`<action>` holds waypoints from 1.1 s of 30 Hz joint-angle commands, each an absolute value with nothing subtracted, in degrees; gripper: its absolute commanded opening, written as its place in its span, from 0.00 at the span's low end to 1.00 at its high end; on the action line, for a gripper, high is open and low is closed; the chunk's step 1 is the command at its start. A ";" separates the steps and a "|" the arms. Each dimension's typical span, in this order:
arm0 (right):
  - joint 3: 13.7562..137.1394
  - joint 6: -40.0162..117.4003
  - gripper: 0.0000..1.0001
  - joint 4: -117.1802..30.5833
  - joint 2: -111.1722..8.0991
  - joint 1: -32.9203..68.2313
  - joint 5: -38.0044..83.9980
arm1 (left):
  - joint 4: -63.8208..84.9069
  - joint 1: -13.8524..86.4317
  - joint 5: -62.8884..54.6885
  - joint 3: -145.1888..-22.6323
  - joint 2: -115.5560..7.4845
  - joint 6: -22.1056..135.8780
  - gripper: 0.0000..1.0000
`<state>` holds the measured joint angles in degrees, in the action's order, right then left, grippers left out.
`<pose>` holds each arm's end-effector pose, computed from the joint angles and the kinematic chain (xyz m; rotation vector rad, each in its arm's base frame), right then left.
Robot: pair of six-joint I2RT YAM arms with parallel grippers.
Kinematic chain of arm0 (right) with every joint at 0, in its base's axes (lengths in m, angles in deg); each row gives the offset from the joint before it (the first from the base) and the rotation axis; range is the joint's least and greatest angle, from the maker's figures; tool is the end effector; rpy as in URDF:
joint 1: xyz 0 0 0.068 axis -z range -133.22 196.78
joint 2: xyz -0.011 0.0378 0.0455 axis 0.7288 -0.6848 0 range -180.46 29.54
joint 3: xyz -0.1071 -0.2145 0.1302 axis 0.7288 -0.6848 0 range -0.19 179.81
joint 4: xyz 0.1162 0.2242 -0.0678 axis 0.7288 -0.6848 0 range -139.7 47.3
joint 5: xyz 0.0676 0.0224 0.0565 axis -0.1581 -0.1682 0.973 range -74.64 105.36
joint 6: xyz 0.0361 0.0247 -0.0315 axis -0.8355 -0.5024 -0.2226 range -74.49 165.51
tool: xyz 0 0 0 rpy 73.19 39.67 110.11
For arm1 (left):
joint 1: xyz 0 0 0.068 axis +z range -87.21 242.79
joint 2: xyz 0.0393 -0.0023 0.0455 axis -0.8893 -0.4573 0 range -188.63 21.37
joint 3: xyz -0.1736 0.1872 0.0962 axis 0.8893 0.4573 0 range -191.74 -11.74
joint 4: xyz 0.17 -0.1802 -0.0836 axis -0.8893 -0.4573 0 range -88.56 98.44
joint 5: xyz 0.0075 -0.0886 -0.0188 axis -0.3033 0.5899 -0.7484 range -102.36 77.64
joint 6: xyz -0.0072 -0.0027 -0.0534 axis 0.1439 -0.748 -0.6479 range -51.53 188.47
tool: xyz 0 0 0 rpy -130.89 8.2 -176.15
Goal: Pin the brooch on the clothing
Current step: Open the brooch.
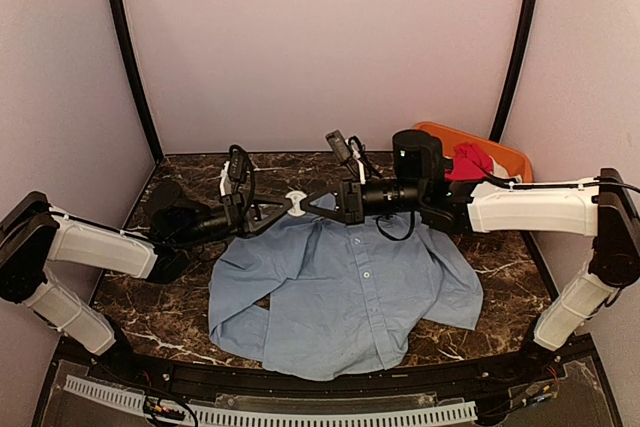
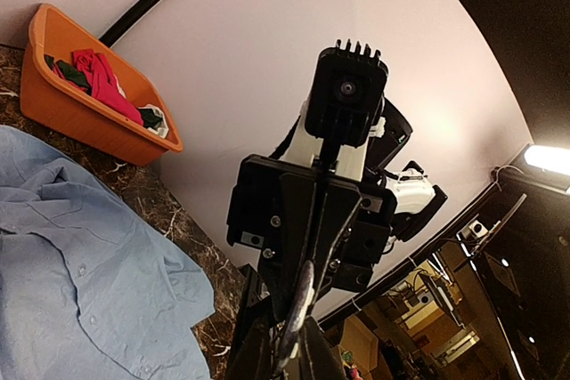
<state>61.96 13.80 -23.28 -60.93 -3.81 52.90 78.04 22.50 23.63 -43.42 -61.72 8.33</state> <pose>0.2164 0.2975 0.2983 -0.8602 1.7904 1.5618 0.2044 -0.2006 0.2535 0.3888 1.5321 -1.8303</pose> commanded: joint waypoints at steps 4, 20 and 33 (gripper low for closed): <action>64.39 13.86 0.00 -22.04 -62.02 -3.75 53.95 | 73.89 22.04 24.50 -45.16 -59.36 12.13 0.12; 64.60 13.73 0.00 -21.99 -62.57 -3.71 54.38 | 71.99 21.58 23.73 -44.88 -58.82 13.45 0.01; 66.77 18.70 0.00 -27.54 -62.69 -5.70 50.45 | 51.92 21.40 18.93 -47.95 -56.18 21.23 0.01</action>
<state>64.04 15.29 -27.24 -62.16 -3.52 51.23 62.31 21.75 22.05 -46.46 -57.04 18.32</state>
